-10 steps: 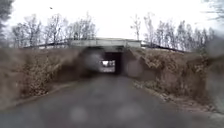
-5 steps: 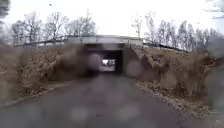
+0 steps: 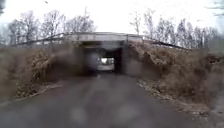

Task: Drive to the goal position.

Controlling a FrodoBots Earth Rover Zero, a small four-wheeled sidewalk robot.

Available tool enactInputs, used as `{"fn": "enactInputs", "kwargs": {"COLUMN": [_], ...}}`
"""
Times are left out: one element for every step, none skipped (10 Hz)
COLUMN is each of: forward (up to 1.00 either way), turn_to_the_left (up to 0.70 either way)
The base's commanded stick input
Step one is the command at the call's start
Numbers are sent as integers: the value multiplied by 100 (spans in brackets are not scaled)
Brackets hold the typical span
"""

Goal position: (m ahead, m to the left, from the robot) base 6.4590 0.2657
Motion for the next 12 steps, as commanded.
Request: {"fn": "enactInputs", "kwargs": {"forward": [100, 100, 100, 100, 100, 100, 100, 100, 100, 100, 100, 100], "turn_to_the_left": [0, 0, 0, 0, 0, 0, 0, 0, 0, 0, 0, 0]}}
